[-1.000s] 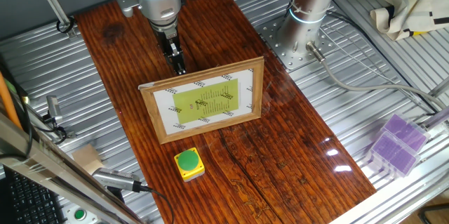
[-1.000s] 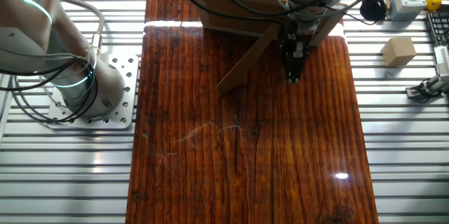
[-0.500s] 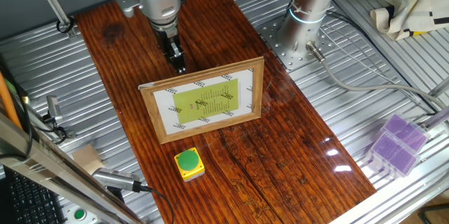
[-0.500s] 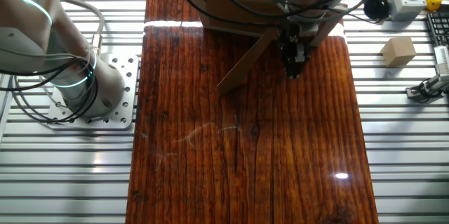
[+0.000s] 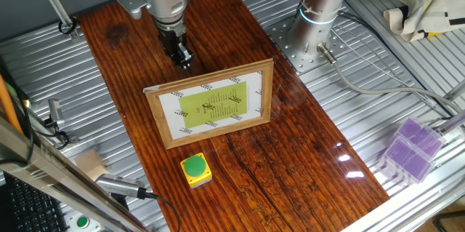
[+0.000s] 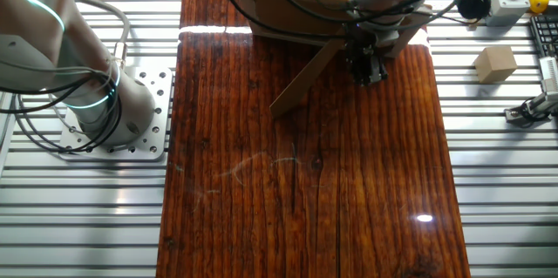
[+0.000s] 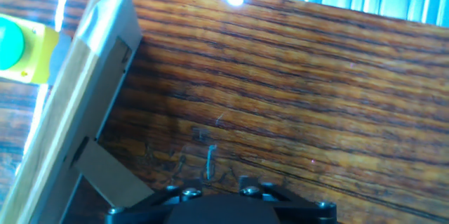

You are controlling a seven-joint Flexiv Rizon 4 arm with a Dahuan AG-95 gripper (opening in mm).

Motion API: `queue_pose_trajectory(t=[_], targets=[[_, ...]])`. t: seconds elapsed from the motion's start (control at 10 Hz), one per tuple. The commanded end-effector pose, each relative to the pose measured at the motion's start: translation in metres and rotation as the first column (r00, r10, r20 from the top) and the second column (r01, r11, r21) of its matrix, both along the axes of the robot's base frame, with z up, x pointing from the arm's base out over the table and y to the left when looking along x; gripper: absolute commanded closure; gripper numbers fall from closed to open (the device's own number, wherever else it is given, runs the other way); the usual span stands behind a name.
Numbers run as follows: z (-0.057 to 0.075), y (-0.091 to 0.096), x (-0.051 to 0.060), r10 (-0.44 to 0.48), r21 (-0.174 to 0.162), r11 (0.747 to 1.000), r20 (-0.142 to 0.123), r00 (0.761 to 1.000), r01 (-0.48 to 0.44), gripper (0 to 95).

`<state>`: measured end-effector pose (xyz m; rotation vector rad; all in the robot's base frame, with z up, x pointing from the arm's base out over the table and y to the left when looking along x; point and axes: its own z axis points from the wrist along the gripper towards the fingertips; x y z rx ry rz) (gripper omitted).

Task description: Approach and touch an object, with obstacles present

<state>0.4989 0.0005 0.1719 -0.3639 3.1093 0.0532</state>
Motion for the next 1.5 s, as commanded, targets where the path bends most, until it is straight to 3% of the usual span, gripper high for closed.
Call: queue_pose_trajectory(t=[0.1, 0.3, 0.7, 0.9, 1.0, 1.2, 1.5], targets=[[0.003, 0.001, 0.000, -0.005, 0.001, 1.000, -0.002, 1.000, 0.005, 95.0], [0.031, 0.011, 0.000, -0.023, -0.009, 1.000, -0.045, 0.999, 0.023, 95.0], [0.077, 0.037, -0.008, -0.013, -0.019, 1.000, -0.071, 0.997, 0.012, 95.0], [0.089, 0.046, -0.002, -0.007, -0.020, 1.000, -0.074, 0.997, 0.005, 95.0], [0.098, 0.055, 0.009, -0.020, -0.020, 1.000, -0.079, 0.997, 0.019, 95.0], [0.102, 0.071, 0.019, -0.035, -0.028, 0.999, -0.086, 0.996, 0.033, 95.0], [0.096, 0.088, 0.020, -0.035, -0.030, 0.999, -0.083, 0.996, 0.033, 95.0]])
